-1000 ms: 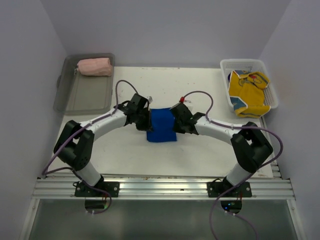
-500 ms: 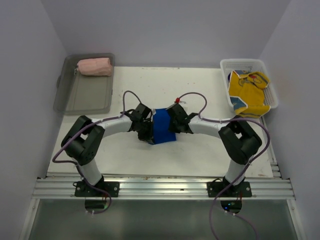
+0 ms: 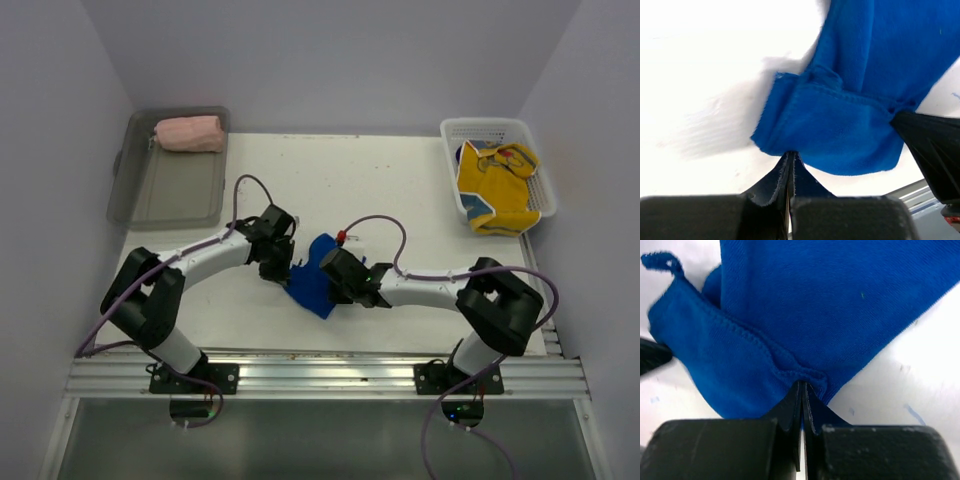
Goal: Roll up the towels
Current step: Roll the towel
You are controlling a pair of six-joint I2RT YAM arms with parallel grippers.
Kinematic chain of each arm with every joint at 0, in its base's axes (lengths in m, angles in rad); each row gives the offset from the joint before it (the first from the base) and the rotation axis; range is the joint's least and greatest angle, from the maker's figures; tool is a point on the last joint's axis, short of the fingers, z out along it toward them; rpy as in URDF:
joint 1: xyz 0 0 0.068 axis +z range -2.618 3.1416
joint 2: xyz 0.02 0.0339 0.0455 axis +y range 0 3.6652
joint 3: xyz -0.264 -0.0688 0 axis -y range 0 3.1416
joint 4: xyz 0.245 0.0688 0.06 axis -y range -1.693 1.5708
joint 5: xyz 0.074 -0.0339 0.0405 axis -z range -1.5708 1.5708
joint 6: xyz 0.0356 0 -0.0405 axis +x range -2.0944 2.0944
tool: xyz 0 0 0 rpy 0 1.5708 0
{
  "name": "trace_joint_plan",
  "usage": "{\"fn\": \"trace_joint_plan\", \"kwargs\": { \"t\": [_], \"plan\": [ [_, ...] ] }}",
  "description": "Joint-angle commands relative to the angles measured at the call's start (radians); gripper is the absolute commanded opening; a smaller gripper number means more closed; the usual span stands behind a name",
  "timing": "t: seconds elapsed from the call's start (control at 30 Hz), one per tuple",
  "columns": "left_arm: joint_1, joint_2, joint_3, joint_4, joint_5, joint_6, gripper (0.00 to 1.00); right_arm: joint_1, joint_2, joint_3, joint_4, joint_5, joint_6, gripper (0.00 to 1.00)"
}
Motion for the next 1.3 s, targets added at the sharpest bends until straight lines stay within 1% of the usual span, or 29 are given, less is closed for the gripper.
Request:
{"fn": "trace_joint_plan", "kwargs": {
  "t": [0.0, 0.07, 0.13, 0.2, 0.23, 0.27, 0.33, 0.37, 0.4, 0.5, 0.6, 0.7, 0.77, 0.93, 1.03, 1.17, 1.27],
  "plan": [
    [0.021, -0.084, 0.026, -0.122, -0.105, 0.082, 0.00, 0.044, -0.052, 0.002, -0.166, 0.053, 0.040, 0.00],
    [0.043, -0.089, 0.050, -0.145, -0.107, 0.100, 0.00, 0.060, -0.067, 0.039, -0.198, 0.093, 0.011, 0.01],
    [0.055, -0.086, 0.069, -0.148, -0.066, 0.122, 0.00, 0.073, -0.076, 0.067, -0.221, 0.113, -0.051, 0.03],
    [0.067, -0.092, 0.074, -0.145, -0.015, 0.137, 0.00, 0.086, -0.073, 0.097, -0.202, 0.119, -0.125, 0.13],
    [0.069, -0.094, 0.075, -0.145, -0.011, 0.136, 0.00, 0.101, -0.072, 0.110, -0.208, 0.130, -0.194, 0.17],
    [0.069, -0.100, 0.075, -0.149, -0.011, 0.137, 0.00, 0.110, -0.069, 0.137, -0.215, 0.144, -0.225, 0.24],
    [0.075, -0.110, 0.077, -0.160, -0.021, 0.127, 0.00, 0.135, -0.069, 0.159, -0.240, 0.191, -0.310, 0.31],
    [0.089, -0.117, 0.075, -0.165, -0.020, 0.125, 0.00, 0.141, -0.069, 0.175, -0.246, 0.204, -0.335, 0.37],
    [0.096, -0.127, 0.072, -0.165, -0.015, 0.119, 0.00, 0.147, -0.070, 0.180, -0.255, 0.211, -0.358, 0.38],
    [0.129, -0.149, 0.057, -0.162, 0.006, 0.104, 0.00, 0.182, -0.084, 0.192, -0.249, 0.199, -0.530, 0.38],
    [0.158, -0.164, 0.049, -0.157, 0.016, 0.082, 0.00, 0.237, -0.081, 0.197, -0.232, 0.152, -0.650, 0.39],
    [0.181, -0.175, 0.038, -0.152, 0.029, 0.067, 0.00, 0.282, -0.035, 0.212, -0.244, 0.130, -0.752, 0.44],
    [0.193, -0.189, 0.037, -0.152, 0.026, 0.047, 0.00, 0.311, 0.000, 0.225, -0.251, 0.141, -0.777, 0.46],
    [0.208, -0.204, 0.018, -0.139, 0.054, 0.010, 0.00, 0.345, 0.033, 0.228, -0.225, 0.141, -0.806, 0.46],
    [0.211, -0.201, -0.005, -0.129, 0.051, -0.017, 0.00, 0.350, 0.054, 0.225, -0.202, 0.113, -0.805, 0.45],
    [0.214, -0.212, -0.028, -0.105, 0.074, -0.050, 0.00, 0.350, 0.088, 0.194, -0.127, 0.106, -0.809, 0.45],
    [0.215, -0.201, -0.032, -0.102, 0.089, -0.057, 0.00, 0.350, 0.132, 0.182, -0.099, 0.107, -0.806, 0.42]
  ]
}}
